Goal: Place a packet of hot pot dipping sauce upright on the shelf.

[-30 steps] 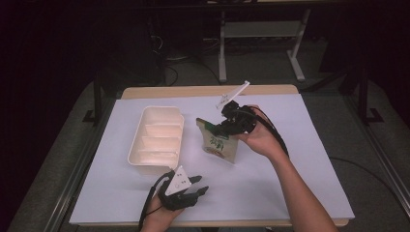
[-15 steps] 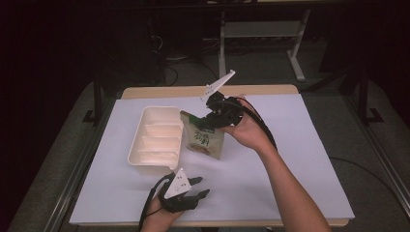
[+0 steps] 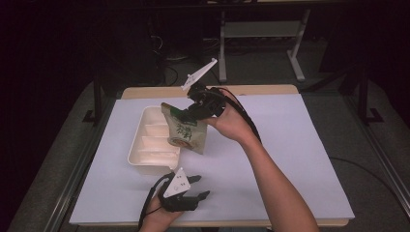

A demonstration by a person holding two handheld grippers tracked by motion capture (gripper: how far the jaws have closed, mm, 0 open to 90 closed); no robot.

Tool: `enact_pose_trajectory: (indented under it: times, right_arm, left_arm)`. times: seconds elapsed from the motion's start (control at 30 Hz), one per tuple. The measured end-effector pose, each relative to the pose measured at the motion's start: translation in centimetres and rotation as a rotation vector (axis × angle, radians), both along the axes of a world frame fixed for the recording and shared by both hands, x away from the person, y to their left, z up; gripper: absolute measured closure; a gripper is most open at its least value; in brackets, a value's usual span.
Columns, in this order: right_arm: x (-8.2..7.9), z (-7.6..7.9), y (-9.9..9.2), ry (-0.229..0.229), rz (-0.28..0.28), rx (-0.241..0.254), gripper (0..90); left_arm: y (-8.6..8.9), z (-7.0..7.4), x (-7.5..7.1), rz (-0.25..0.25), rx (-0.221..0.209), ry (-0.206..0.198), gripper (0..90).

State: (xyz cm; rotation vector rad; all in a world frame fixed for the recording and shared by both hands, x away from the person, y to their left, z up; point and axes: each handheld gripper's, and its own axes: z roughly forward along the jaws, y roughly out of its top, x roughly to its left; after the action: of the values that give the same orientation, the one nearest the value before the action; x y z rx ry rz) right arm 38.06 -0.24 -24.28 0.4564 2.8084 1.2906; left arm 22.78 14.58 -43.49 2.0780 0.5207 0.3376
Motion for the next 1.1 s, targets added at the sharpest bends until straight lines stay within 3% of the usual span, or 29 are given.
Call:
enact_pose_trajectory:
  times: [0.5, 1.1]
  right_arm:
    - [0.9, 0.7, 3.0, 0.003, 0.024, -0.001, 89.5]
    - [2.1, -0.6, 7.0, 0.015, 0.062, -0.025, 89.5]
  left_arm:
    - [0.3, -0.1, 0.1, -0.016, 0.000, -0.004, 40.0]
    - [0.3, 0.0, -0.1, -0.027, -0.002, -0.014, 40.3]
